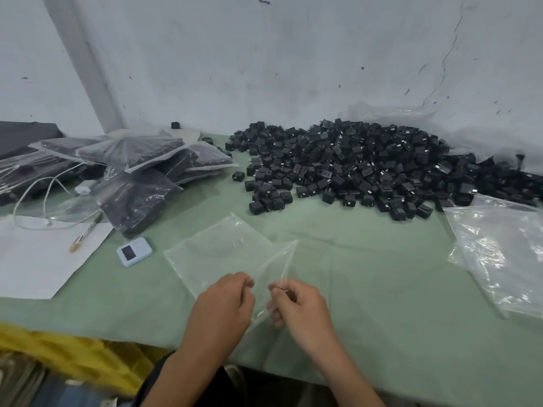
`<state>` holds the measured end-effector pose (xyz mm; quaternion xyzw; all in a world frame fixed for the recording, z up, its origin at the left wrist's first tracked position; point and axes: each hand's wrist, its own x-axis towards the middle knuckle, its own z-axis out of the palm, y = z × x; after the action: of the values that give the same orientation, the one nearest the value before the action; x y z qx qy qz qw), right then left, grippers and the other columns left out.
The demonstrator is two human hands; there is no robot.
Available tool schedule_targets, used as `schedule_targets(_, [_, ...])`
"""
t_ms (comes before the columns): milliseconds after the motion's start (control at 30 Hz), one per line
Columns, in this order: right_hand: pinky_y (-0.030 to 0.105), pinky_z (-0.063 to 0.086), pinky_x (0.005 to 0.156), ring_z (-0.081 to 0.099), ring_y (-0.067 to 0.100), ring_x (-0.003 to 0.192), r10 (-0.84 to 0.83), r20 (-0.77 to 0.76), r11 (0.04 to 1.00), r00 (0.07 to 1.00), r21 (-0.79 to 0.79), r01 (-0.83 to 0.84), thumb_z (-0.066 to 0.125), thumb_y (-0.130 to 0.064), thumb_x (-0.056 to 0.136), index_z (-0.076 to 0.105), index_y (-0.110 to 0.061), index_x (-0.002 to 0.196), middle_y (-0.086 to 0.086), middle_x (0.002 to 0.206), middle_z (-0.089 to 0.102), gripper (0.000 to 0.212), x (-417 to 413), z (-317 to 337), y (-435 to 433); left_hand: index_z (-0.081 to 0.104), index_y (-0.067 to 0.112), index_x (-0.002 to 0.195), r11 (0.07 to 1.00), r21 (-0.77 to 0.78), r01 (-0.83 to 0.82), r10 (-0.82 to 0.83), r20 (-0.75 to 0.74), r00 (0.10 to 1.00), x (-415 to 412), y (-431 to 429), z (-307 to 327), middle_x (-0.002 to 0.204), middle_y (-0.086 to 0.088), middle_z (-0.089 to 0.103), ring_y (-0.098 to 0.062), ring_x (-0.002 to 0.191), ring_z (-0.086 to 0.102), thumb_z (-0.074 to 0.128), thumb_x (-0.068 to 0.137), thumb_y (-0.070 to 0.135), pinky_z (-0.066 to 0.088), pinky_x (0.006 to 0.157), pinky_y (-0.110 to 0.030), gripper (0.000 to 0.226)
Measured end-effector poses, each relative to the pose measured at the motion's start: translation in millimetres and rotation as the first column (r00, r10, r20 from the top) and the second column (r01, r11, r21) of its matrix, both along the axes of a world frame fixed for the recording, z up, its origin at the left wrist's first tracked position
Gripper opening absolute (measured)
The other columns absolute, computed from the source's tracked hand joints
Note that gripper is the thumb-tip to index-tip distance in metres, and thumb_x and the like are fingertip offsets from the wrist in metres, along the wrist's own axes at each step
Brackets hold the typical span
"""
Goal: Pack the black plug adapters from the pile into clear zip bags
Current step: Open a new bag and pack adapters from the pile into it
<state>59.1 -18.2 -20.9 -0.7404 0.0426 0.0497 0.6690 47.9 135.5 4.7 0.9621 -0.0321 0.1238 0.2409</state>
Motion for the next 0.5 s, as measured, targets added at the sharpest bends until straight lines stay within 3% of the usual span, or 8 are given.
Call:
schedule_targets(67, [0.039, 0.059, 0.063, 0.065, 0.015, 0.056, -0.003, 0.020, 0.995, 1.000, -0.096, 0.005, 0.060, -0.019, 0.093, 0.072, -0.025, 0.087, 0.002, 0.067, 0.072, 0.015, -0.2, -2.2, -0.9, 0.054, 0.036, 0.114, 0.995, 0.097, 0.000, 0.003, -0.036, 0.999, 3.4, 2.7, 1.7, 0.084, 0.008, 0.064, -0.017, 0.080, 0.061, 0.047, 0.096, 0.037, 0.041, 0.067, -0.032, 0.019])
schedule_targets(167, [0.034, 0.054, 0.067, 0.063, 0.011, 0.060, -0.062, 0.077, 0.943, 0.995, -0.321, 0.084, 0.062, -0.028, 0.084, 0.060, -0.035, 0.090, -0.008, 0.065, 0.069, 0.010, -0.8, -5.1, -6.8, 0.042, 0.046, 0.133, 0.983, 0.186, 0.010, 0.006, -0.086, 0.996, 9.9, 3.6, 5.3, 0.083, 0.000, 0.066, -0.025, 0.082, 0.062, 0.038, 0.098, 0.034, 0.036, 0.066, -0.035, 0.037])
schedule_targets(267, [0.034, 0.047, 0.066, 0.058, 0.015, 0.062, -0.139, 0.120, 0.865, 0.983, -0.469, 0.179, 0.063, -0.030, 0.078, 0.045, -0.032, 0.092, -0.004, 0.057, 0.060, 0.023, 1.2, -8.6, -15.9, 0.046, 0.052, 0.136, 0.993, 0.031, -0.115, 0.114, 0.042, 0.993, 19.6, 9.7, 13.9, 0.068, 0.003, 0.060, -0.028, 0.071, 0.059, 0.041, 0.099, 0.024, 0.042, 0.065, -0.037, 0.047])
schedule_targets(333, [0.036, 0.049, 0.068, 0.056, 0.018, 0.062, -0.084, 0.083, 0.871, 0.993, -0.478, 0.114, 0.065, -0.032, 0.080, 0.043, -0.030, 0.092, -0.003, 0.055, 0.057, 0.026, 4.7, -9.2, -18.0, 0.060, 0.046, 0.126, 0.984, -0.072, -0.162, 0.171, 0.139, 0.976, 22.0, 12.0, 16.6, 0.056, 0.007, 0.053, -0.026, 0.059, 0.054, 0.049, 0.096, 0.018, 0.040, 0.059, -0.034, 0.043])
schedule_targets(500, [0.031, 0.052, 0.065, 0.061, 0.013, 0.060, 0.033, 0.019, 0.914, 0.999, -0.405, -0.023, 0.066, -0.068, 0.067, 0.054, -0.037, 0.090, -0.002, 0.064, 0.065, 0.040, 32.5, -1.4, -34.3, 0.075, 0.032, 0.114, 0.978, -0.094, -0.184, 0.199, 0.181, 0.963, 17.6, 13.3, -5.2, 0.086, 0.004, 0.076, -0.026, 0.073, 0.069, 0.070, 0.087, 0.008, 0.049, 0.063, -0.032, 0.036])
